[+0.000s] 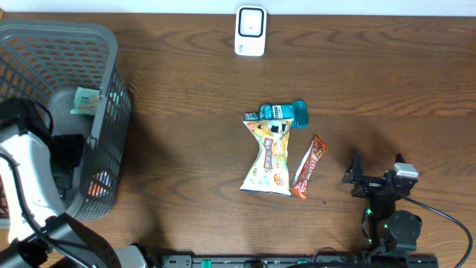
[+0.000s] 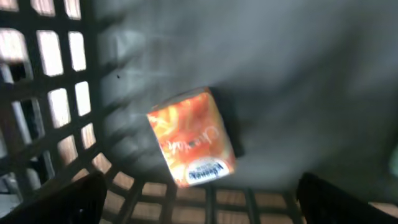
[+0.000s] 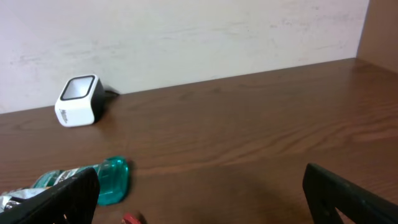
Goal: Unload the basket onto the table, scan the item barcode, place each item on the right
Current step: 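Return the left gripper into the basket toward the orange pack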
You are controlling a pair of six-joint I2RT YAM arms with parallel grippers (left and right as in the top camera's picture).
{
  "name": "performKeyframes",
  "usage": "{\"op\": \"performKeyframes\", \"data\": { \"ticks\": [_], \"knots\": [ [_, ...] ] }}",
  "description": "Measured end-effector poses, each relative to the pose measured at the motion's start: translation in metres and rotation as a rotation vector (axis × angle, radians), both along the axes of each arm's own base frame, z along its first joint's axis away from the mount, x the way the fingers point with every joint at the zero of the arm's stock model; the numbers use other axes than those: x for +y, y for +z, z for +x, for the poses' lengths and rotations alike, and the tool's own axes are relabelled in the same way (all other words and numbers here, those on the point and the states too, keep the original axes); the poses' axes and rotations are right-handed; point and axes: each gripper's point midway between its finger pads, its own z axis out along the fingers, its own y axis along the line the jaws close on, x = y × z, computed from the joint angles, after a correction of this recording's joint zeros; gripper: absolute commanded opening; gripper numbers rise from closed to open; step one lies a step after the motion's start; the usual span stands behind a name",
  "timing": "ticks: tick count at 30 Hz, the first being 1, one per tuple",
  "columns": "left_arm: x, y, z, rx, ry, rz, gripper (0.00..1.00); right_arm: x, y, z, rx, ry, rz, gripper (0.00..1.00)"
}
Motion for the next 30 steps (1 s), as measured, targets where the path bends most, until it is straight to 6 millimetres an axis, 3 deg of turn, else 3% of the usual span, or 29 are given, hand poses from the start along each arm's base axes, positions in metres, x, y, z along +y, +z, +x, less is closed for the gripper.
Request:
{"op": "performKeyframes", "data": {
  "ticks": [9,16,17,21,25,30],
  "knots": [
    [-0.016,-0.06,-0.018,0.016,0.121,-0.037,0.98,0.0,0.0,0.0,0.0,0.0,0.0,0.99],
    [-0.015,-0.083,-0.017,-0.026,0.146,-0.013,0.99,0.0,0.0,0.0,0.0,0.0,0.0,0.99],
    [-0.015,-0.085,-0.017,-0.029,0.146,-0.013,0.97,0.0,0.0,0.0,0.0,0.0,0.0,0.99],
    [-0.016,-0.085,-0.017,-0.035,0.15,-0.013,0.7,0.0,0.0,0.0,0.0,0.0,0.0,0.99],
    [-0.018,-0.085,-0.018,-0.035,0.159,-0.022,0.55,0.0,0.0,0.0,0.0,0.0,0.0,0.99],
    [-0.018,-0.085,-0.018,-0.035,0.164,-0.022,0.45,0.0,0.0,0.0,0.0,0.0,0.0,0.99]
  ]
}}
